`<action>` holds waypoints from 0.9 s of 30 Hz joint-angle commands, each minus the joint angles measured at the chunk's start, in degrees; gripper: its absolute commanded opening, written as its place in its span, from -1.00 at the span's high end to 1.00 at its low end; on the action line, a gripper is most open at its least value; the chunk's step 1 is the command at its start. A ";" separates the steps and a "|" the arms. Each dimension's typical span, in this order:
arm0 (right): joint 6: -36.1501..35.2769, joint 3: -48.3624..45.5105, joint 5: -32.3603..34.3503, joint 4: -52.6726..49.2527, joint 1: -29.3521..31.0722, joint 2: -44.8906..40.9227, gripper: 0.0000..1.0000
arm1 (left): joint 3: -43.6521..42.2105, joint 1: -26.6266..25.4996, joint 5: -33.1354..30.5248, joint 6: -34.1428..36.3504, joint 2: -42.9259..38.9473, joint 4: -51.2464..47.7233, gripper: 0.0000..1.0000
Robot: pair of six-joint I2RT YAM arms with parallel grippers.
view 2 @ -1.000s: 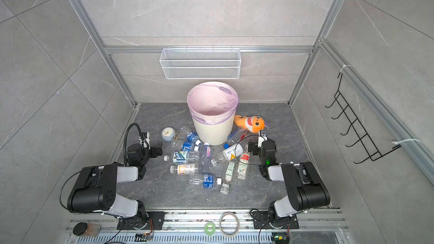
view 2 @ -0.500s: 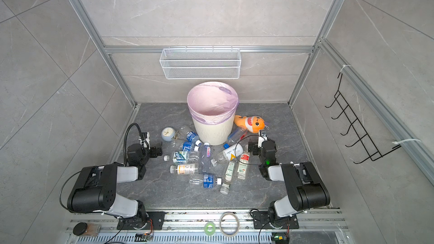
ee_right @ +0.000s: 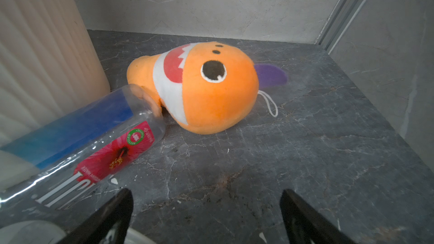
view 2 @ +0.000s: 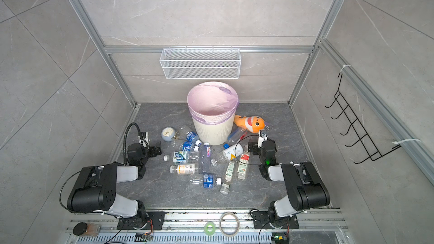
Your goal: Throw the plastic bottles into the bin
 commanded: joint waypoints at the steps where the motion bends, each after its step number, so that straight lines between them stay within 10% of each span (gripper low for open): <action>1: 0.80 0.30 0.86 1.08 -0.06 0.27 -0.99 | 1.63 0.17 -0.55 -1.17 0.24 0.85 -1.00; 15: 1.23 0.29 2.71 1.14 -0.07 -0.22 -0.99 | 2.49 -0.45 -1.08 -0.40 -2.25 -2.21 -1.00; 27: 5.55 3.67 14.79 -14.11 0.01 -11.20 -0.99 | 3.18 -11.78 -22.74 -3.84 -23.06 -19.17 -1.00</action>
